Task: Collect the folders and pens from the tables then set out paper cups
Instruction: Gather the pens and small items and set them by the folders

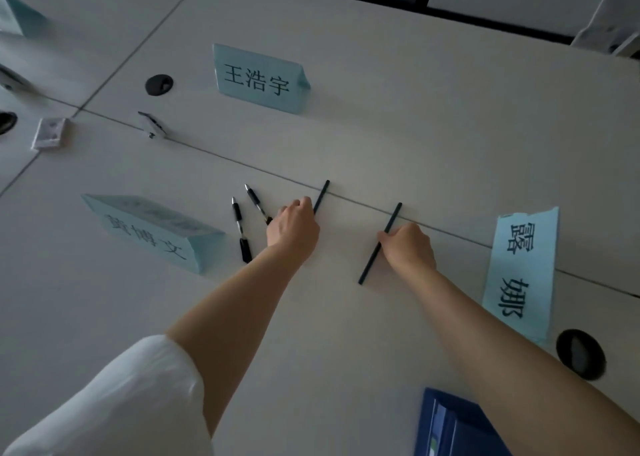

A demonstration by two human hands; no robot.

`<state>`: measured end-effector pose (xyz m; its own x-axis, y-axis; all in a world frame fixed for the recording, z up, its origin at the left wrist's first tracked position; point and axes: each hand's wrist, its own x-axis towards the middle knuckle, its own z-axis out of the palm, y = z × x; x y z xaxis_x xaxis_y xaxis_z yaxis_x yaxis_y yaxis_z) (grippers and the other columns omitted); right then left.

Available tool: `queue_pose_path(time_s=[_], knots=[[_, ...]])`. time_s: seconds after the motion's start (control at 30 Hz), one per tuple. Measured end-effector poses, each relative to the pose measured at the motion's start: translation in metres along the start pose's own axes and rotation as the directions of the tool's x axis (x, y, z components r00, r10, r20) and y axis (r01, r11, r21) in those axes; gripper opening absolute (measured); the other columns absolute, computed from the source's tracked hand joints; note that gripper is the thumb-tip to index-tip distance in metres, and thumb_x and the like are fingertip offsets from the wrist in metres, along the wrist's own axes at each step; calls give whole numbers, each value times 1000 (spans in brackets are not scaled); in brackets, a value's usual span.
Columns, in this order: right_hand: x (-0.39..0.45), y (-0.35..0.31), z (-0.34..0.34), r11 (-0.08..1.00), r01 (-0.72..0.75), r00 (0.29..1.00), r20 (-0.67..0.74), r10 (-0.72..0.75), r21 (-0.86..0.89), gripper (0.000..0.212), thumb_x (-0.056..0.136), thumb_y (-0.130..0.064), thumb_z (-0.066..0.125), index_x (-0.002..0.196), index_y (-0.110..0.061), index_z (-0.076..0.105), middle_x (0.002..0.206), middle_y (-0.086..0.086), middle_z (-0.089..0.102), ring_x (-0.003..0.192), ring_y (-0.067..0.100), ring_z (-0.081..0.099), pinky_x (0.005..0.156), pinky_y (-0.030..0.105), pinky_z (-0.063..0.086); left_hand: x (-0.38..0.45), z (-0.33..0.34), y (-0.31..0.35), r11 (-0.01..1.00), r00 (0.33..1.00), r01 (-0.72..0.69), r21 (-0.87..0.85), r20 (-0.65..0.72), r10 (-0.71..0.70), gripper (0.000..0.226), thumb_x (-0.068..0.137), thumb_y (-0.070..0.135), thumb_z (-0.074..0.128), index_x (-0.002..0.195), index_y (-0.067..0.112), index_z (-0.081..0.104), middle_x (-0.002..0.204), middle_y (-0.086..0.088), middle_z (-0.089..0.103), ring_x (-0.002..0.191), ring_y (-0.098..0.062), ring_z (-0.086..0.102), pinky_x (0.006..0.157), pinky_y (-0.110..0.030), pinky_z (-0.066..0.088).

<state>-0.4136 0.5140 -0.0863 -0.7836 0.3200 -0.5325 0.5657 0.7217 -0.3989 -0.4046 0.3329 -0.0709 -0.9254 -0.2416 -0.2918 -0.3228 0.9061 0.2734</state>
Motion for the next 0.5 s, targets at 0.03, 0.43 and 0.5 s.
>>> queue_pose_path(time_s=[0.03, 0.43, 0.5], knots=[[1, -1, 1, 999, -5, 1000, -18, 4, -38, 39, 83, -45, 58, 99, -10, 65, 98, 11, 69, 88, 30, 65, 70, 32, 48, 3, 2, 2, 1000, 1000, -8, 3, 1, 8, 26, 91, 12, 49, 117, 11, 51, 120, -9, 57, 109, -31, 53, 70, -35, 37], [-14, -42, 21, 968, 228, 974, 29, -226, -103, 24, 82, -34, 55, 78, -11, 55, 80, 10, 65, 72, 29, 61, 55, 28, 39, -11, -7, -1, 865, 975, 205, -458, 21, -220, 12, 90, 14, 48, 97, 6, 42, 100, -14, 53, 82, -30, 50, 62, -34, 34], [-22, -63, 27, 950, 312, 946, 84, -313, 21, 19, 84, -30, 55, 80, -11, 50, 80, 10, 67, 69, 28, 65, 58, 32, 50, -17, -17, -18, 757, 937, 295, -583, 23, -347, 12, 92, 14, 45, 97, 6, 37, 104, -17, 54, 81, -28, 45, 65, -34, 33]])
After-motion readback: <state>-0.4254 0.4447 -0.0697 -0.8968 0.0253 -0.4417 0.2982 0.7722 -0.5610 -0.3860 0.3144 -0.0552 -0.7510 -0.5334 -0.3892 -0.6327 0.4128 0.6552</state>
